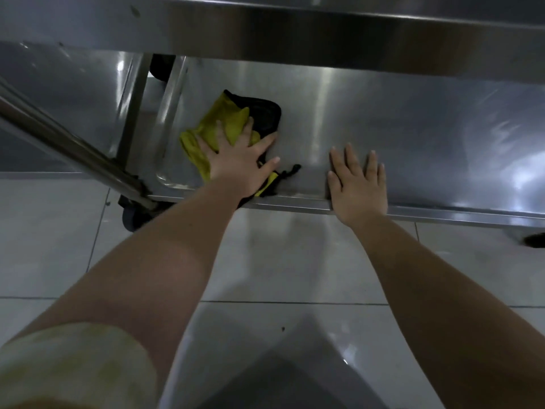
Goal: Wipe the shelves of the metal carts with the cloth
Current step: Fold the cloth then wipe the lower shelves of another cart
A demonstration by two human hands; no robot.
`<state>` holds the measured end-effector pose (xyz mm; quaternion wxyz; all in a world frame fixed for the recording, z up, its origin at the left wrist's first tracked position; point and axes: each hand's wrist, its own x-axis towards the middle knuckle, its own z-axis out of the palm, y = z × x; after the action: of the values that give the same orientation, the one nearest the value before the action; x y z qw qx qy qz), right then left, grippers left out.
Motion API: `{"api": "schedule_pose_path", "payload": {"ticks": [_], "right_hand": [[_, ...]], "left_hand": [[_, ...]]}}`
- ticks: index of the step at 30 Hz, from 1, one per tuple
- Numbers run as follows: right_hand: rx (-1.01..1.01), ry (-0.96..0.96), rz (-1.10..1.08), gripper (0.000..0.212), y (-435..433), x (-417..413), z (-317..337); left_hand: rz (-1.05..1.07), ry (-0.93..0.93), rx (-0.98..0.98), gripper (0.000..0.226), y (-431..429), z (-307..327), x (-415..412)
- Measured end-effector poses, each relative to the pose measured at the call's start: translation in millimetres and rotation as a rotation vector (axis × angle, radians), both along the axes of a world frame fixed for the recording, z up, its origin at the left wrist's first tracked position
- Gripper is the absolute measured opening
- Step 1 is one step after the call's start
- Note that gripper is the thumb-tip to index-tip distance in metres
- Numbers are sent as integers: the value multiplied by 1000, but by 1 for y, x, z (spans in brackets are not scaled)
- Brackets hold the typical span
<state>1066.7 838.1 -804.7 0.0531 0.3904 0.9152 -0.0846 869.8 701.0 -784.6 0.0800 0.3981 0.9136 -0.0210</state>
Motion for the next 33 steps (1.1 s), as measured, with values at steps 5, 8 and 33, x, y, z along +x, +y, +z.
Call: {"api": "schedule_pose_path", "payload": {"ticks": [5,8,33], "right_hand": [[28,-35,-15,56,0,-1,-3],[42,-50,-22,56,-1,-3,-4],[-1755,717,-977,50,-189,-27,316]], "left_hand": [[79,11,-19,51,-56,-1,-55],[8,43,23,50,-63,-1,-48],[-709,154,475,43,-186,275,84]]}}
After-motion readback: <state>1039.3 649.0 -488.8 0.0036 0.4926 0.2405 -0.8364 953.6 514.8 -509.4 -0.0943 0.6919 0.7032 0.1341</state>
